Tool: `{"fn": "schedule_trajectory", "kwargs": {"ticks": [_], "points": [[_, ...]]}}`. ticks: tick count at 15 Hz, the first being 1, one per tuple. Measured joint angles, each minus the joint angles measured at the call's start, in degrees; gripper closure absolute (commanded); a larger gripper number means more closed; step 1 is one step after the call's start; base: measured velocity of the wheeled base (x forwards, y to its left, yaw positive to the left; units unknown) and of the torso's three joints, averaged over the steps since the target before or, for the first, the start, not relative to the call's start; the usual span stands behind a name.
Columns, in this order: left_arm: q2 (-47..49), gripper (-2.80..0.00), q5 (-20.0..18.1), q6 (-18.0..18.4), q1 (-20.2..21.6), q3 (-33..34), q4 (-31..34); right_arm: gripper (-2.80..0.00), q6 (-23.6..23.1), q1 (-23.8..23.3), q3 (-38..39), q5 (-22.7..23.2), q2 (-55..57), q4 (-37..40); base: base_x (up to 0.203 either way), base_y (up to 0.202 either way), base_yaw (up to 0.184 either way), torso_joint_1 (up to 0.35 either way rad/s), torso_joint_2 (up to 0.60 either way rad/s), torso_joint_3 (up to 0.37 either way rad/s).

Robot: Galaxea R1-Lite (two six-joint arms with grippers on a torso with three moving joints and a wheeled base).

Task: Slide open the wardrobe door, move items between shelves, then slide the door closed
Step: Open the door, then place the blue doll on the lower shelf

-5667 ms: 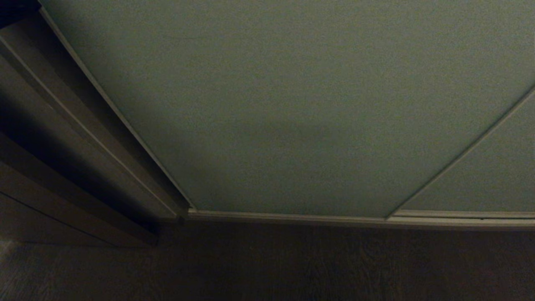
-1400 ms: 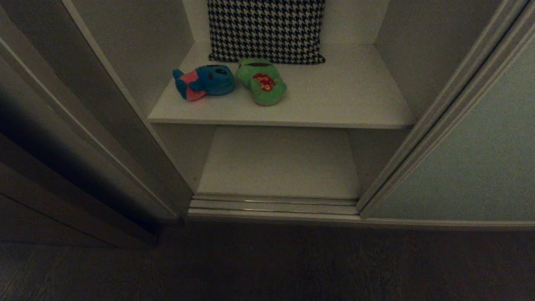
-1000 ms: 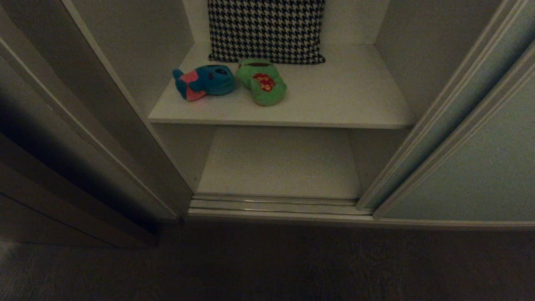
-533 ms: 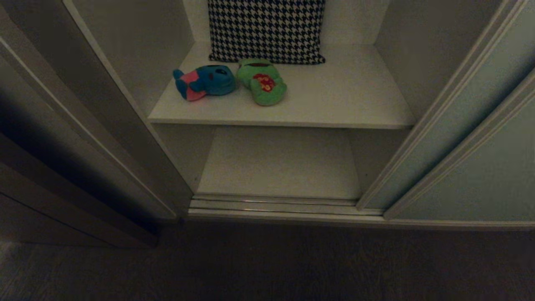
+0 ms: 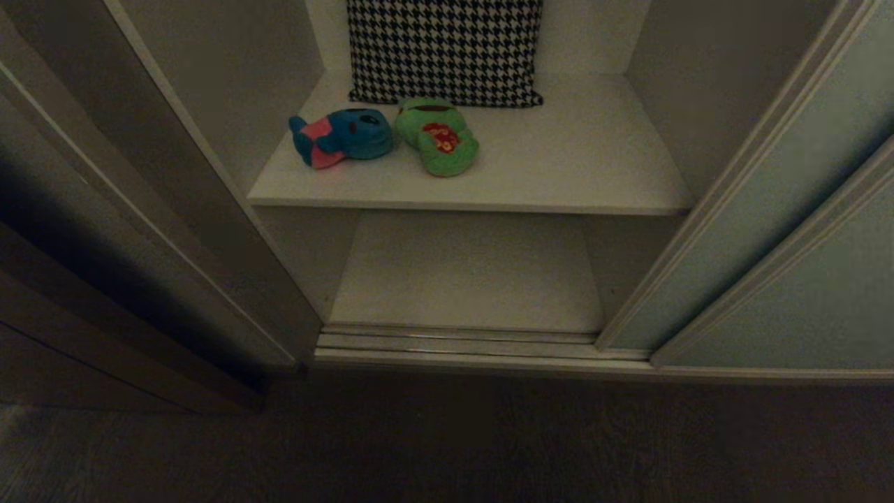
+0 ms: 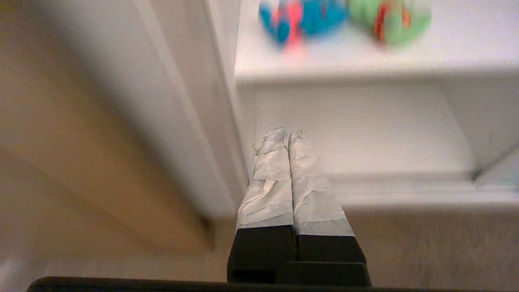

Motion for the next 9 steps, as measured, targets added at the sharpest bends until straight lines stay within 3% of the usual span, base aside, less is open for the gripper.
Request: {"fn": "schedule_trajectory", "kwargs": {"ticks": [5, 9], "points": [[37.7, 0.00, -1.2, 0.8, -0.6, -35.4, -2.3, 0.00, 0.0, 0.0, 0.0, 0.0, 0.0, 0.0, 0.000, 0.000, 0.000, 0.000, 0.00, 0.000], [61.9, 0.00, -2.2, 2.5, -1.4, -53.6, -2.9, 0.00, 0.0, 0.0, 0.0, 0.0, 0.0, 0.0, 0.000, 0.000, 0.000, 0.000, 0.00, 0.000]]}}
